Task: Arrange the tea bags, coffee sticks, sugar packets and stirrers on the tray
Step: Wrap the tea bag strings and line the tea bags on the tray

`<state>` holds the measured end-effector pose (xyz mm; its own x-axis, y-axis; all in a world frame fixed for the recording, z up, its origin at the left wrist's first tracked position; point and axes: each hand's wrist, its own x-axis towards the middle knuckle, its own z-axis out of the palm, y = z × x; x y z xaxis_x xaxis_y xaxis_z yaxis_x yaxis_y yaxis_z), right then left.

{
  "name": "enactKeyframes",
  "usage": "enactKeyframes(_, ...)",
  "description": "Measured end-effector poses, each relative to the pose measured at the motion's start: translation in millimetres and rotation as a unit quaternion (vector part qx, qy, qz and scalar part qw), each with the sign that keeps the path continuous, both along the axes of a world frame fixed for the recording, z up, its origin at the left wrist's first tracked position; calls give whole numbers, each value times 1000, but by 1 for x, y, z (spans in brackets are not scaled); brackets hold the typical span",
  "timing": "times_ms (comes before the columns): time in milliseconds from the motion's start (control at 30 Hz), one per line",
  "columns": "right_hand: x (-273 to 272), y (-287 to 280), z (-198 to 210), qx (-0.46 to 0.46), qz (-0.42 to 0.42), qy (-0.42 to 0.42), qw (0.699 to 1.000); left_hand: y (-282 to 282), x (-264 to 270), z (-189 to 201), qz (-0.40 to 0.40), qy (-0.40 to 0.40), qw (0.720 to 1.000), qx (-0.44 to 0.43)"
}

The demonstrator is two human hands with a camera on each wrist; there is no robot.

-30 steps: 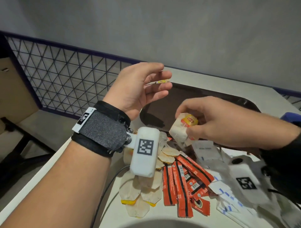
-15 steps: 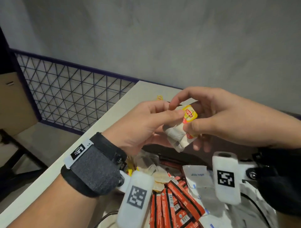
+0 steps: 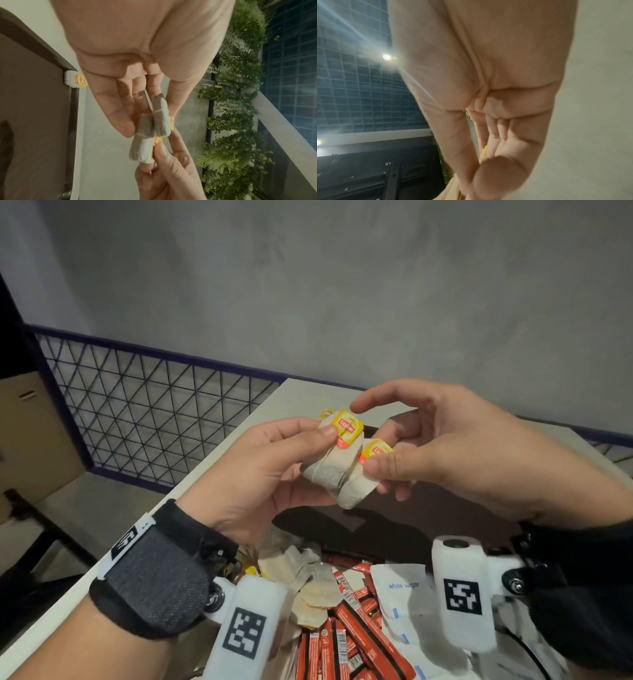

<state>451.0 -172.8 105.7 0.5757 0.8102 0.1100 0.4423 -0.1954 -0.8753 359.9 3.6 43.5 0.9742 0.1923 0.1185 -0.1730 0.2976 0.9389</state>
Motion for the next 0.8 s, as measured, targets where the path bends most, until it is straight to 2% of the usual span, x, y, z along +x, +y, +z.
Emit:
enactKeyframes(267,1,0,2,80,-50,12,995,-1,0,-3,-13,11,999,38)
enactKeyframes(467,2,0,1,90,-67,27,993,2,0,-1,29,-2,999,28)
enactKeyframes(800,-1,2,0,90,-51,40,994,0,3,-4,70,-25,997,26)
